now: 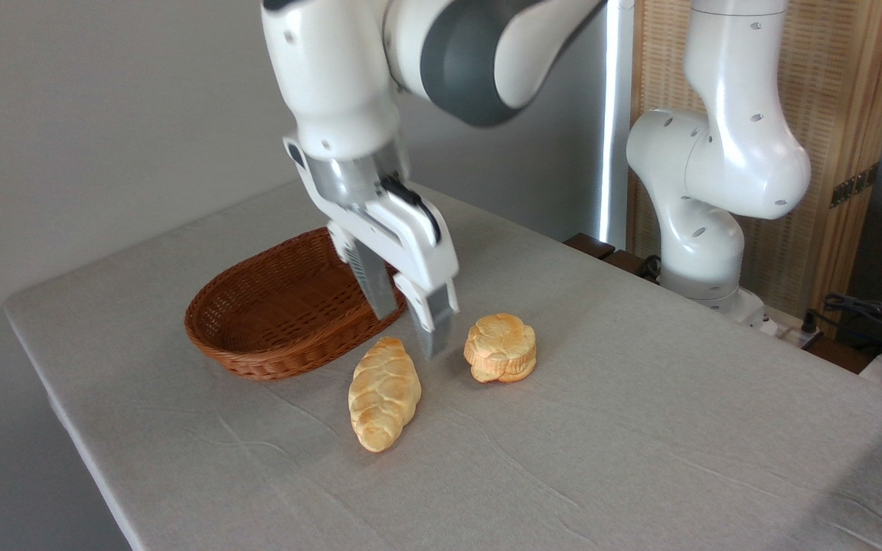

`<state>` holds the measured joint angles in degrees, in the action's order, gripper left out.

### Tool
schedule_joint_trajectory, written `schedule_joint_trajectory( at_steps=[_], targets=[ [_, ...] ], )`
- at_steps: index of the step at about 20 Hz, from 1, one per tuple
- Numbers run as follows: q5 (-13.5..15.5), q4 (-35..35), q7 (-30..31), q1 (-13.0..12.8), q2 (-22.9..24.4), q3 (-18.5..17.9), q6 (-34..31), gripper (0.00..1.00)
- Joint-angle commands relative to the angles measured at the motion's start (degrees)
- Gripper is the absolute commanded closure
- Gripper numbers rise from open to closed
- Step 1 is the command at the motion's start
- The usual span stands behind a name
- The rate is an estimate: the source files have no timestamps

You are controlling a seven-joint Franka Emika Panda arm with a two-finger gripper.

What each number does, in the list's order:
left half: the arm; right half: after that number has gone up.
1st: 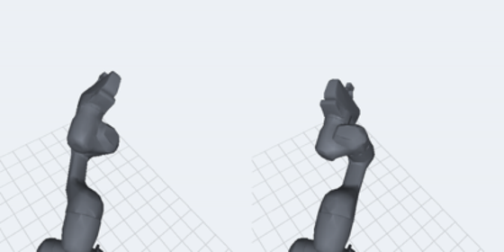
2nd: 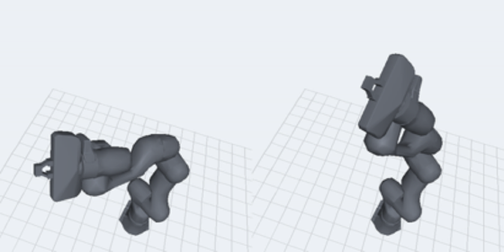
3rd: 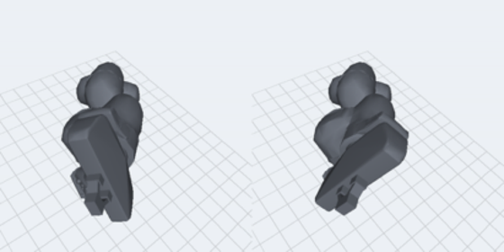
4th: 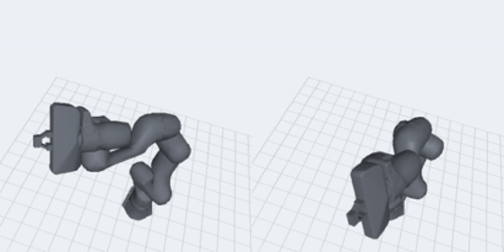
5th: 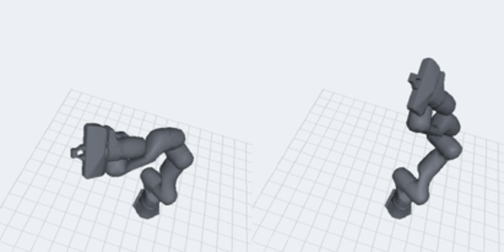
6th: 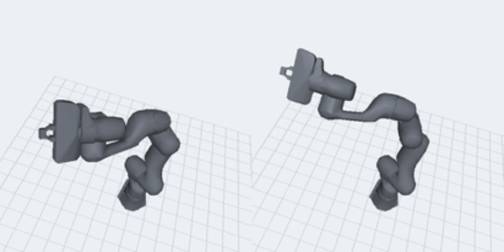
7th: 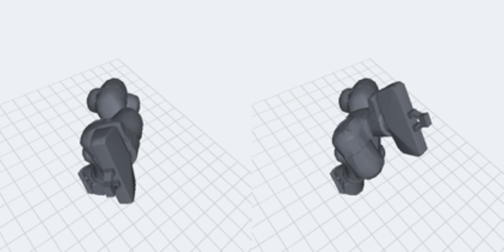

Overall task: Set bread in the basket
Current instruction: 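Move the open gripper over the round bread roll and lower it, then close the gripper on the round bread roll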

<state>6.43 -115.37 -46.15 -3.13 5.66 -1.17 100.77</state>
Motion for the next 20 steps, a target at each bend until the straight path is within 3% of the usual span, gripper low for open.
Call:
schedule_joint_trajectory(
  at_steps=[1, 7, 9, 20],
  targets=[
    [-0.98, -7.75, -1.32, -0.12, 4.88, -0.33, 0.04, 0.00],
    [-1.34, -13.29, -5.00, -0.30, 5.24, -0.24, -0.05, 0.00],
    [-3.78, -14.44, -5.45, -0.30, 5.06, -0.15, -0.05, 0.00],
    [-5.47, -14.53, -6.32, -0.48, 3.57, 0.11, 0.83, 0.01]
  ],
)
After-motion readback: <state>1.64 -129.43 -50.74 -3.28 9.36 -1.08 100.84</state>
